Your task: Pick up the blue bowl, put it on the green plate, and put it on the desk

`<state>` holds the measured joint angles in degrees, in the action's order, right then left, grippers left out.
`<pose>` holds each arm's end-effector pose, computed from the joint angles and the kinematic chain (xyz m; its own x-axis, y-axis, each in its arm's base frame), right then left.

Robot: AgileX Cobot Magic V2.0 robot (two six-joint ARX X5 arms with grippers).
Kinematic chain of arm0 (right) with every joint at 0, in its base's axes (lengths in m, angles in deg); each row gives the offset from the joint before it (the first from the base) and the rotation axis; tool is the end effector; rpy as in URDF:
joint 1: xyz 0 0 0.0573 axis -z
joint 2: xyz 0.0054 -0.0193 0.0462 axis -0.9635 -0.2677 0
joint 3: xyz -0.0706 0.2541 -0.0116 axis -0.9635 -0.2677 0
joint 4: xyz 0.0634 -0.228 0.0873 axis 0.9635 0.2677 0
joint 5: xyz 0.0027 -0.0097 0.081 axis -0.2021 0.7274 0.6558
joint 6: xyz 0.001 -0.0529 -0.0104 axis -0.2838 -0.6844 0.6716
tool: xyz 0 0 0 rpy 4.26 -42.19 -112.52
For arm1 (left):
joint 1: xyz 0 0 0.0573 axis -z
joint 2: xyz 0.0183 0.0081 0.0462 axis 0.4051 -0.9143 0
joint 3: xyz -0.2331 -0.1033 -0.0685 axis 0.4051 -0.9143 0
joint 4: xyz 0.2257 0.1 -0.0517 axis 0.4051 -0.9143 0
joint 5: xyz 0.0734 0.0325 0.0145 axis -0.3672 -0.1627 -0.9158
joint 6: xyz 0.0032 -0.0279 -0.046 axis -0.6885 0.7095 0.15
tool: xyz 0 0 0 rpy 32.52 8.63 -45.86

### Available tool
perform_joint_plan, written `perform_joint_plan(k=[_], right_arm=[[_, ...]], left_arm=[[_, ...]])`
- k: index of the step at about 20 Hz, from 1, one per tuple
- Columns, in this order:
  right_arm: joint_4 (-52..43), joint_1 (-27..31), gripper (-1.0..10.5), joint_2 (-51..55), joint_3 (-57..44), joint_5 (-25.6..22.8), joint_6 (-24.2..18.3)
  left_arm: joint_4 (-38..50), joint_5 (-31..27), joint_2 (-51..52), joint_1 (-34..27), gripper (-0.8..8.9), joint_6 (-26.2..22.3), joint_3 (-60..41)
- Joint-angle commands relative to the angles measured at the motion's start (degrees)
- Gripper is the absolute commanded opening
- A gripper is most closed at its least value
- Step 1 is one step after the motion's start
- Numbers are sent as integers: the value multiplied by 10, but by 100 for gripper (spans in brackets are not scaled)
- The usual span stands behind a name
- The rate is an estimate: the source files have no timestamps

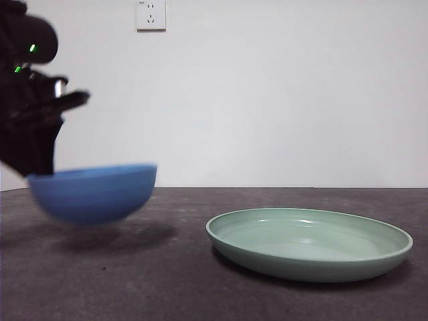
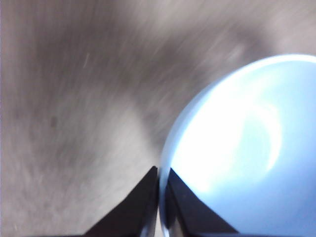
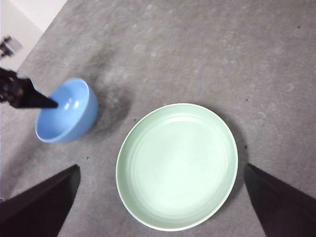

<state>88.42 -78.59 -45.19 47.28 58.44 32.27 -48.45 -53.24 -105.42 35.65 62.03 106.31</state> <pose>0.1314 0.0246 0.3223 0.6408 0.5665 -0.5181 -0.3751 0.8199 0.4326 0.2924 -0.0684 0.2291 0.2522 -0.3139 -0.9154 0.1562 0.9467 -0.2816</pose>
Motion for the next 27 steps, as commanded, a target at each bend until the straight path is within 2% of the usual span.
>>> perform_joint_plan(k=[1,8,18,22,27], right_arm=[[5,-2,645,-3,9,-2,-8],[50,-2,645,-3,9,-2,-31],[56,-2,645,-3,9,-2,-35],[55,-2,645,-3,9,-2,-35],[56,-2,645,-3,9,-2,-35]], left_arm=[[-30,0,-8,23,18,-7,68],[-93,0,-49,133,17,0,232],[-96,0,-250,297,19,-7,353],[-83,-21,-301,320,19,-7,378],[-73,-59,-305,323,19,-5,378]])
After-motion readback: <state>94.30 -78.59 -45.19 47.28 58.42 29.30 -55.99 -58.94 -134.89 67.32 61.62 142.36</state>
